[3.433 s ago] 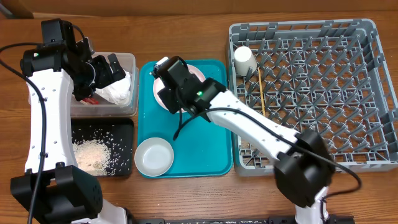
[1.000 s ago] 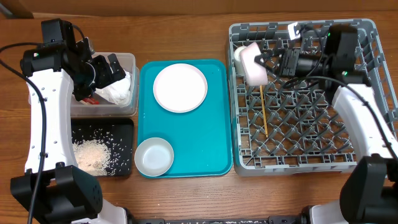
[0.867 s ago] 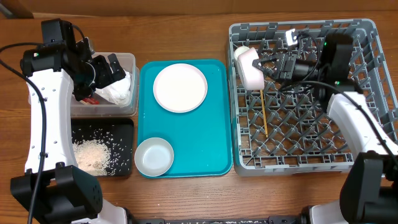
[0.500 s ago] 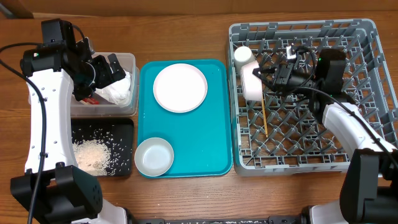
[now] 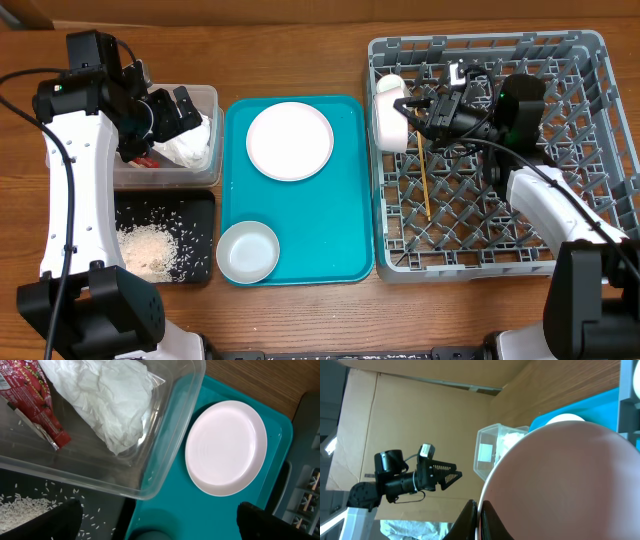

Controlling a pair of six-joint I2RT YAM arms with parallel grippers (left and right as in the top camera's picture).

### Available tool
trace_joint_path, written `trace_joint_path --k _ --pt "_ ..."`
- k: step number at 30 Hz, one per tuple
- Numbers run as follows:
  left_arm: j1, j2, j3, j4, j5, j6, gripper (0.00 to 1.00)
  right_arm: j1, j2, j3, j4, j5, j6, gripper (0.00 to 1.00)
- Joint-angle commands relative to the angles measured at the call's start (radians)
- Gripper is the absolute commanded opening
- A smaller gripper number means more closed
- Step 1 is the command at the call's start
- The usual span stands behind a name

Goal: Sort waste into correct bins and load items into the dishwasher
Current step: 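Carry the pink bowl into the rack's back-left area with the right gripper, then set the pink bowl upright in the rack and release it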

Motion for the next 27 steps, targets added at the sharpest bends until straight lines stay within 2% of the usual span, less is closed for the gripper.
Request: trace_joint_path --k 1,7,14,20,27 --pt "-0.007 -0.008 0.017 0.000 -0.006 0.015 1.00 -0.005 0.052 0.000 0.000 0.015 0.007 0.04" --pt "-0.007 -0.008 0.017 0.000 -0.006 0.015 1.00 -0.012 0.124 0.000 0.005 0.014 0.003 0.04" --pt "-0.007 -0.008 0.017 0.000 -0.006 0.015 1.00 -0.076 0.125 0.000 0.008 -0.051 -0.001 0.05" --pt "-0.007 -0.008 0.017 0.000 -0.006 0.015 1.00 -0.124 0.125 0.000 -0.001 -0.102 -0.032 0.20" --pt "-0.007 -0.008 0.017 0.000 -0.006 0.015 1.00 -0.206 0.125 0.000 0.001 -0.179 -0.043 0.33"
